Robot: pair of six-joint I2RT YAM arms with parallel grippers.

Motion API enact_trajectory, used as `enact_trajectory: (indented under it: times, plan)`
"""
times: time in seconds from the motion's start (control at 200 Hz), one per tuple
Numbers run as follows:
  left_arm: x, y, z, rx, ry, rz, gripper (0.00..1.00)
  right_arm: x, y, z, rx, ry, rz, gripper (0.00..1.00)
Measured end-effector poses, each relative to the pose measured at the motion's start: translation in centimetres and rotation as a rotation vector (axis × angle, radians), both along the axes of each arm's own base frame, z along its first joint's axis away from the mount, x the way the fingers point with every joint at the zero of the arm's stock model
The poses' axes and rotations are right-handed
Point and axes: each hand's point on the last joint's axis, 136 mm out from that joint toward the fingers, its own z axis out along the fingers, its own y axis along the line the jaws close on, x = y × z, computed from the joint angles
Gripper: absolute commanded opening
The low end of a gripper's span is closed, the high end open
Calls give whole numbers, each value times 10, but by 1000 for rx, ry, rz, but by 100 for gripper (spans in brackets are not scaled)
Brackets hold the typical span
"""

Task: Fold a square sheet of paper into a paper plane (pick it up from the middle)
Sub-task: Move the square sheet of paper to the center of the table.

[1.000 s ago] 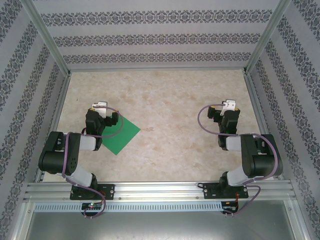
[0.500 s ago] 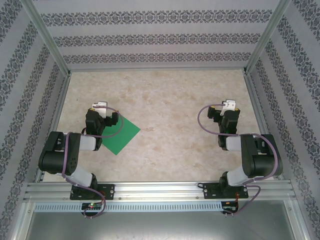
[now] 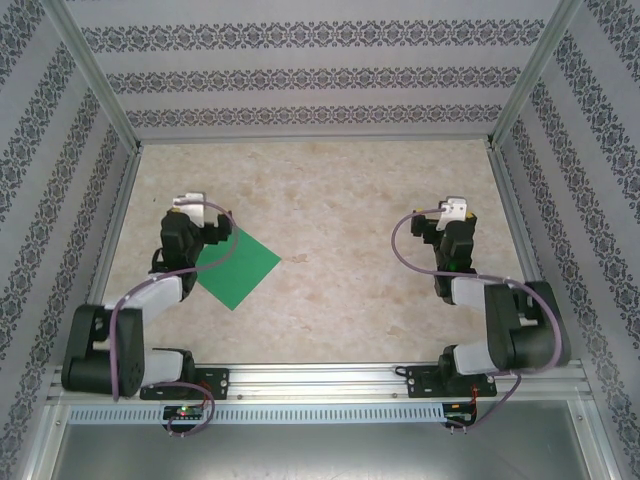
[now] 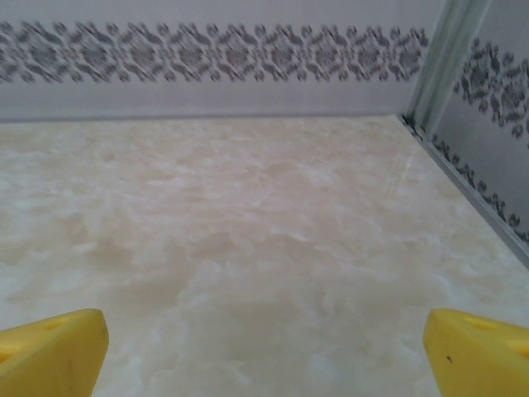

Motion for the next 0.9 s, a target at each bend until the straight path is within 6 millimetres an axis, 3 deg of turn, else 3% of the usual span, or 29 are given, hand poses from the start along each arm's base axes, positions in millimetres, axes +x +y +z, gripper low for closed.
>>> enact_trajectory:
  times: [0.065,0.17,0.24,0.315,0.39,0.46,0.579,0.694,0.809,0.899]
  plan:
    - [3,2,35,-46,-21,27,100,-1,9,20,8,26,9,98]
    - [0,-1,74,-149,-25,40,100,2,17,76,119,22,-17,98]
    - [-7,-6,78,-242,13,39,100,-2,25,109,247,16,1,98]
    - [-13,-20,58,-343,113,-2,98,-9,46,124,381,24,99,98]
    - [-20,-39,25,-438,264,-52,97,-17,72,114,521,91,200,98]
    - [-30,-54,-12,-490,420,-66,98,-26,104,90,617,203,278,98]
    - [-66,-81,-58,-520,634,-85,100,-53,178,51,661,421,429,98]
    - [-82,-78,-74,-515,716,-26,100,-70,247,32,626,581,561,95]
    - [-87,-61,-84,-497,746,84,100,-65,311,28,591,661,654,93]
    - [-89,-54,-95,-485,798,131,100,-62,347,24,569,692,694,94]
